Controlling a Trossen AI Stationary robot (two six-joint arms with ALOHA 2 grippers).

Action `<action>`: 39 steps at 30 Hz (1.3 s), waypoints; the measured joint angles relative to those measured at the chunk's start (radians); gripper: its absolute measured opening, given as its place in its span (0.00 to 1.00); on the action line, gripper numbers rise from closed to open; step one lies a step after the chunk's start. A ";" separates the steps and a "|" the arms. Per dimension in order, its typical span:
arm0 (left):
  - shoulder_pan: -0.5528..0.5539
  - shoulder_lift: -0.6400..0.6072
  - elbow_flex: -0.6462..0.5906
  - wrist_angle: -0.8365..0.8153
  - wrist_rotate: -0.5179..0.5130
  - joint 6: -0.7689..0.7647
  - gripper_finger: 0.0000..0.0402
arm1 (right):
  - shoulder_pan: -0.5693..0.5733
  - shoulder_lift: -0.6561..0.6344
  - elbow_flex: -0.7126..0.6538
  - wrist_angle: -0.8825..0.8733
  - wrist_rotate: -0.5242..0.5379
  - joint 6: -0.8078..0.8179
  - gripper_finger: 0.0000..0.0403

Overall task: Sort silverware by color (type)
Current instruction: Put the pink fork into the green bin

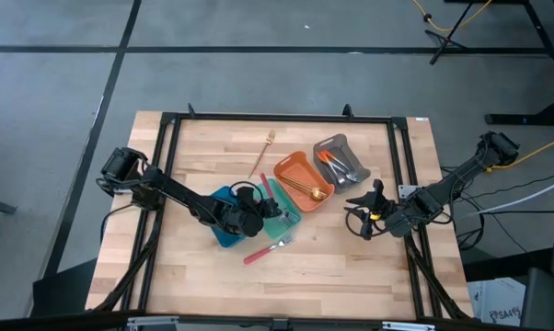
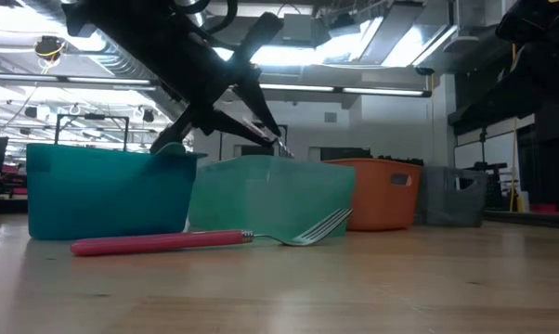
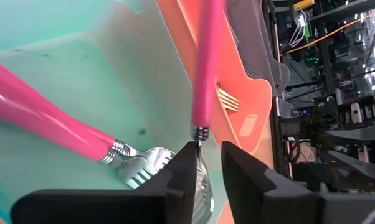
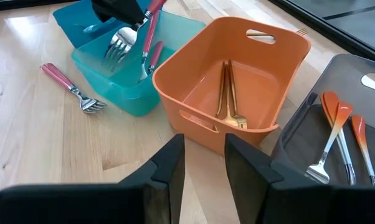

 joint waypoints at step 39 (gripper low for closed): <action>0.002 -0.001 0.000 0.149 0.063 0.320 0.20 | 0.000 0.000 0.000 0.000 -0.003 0.000 0.26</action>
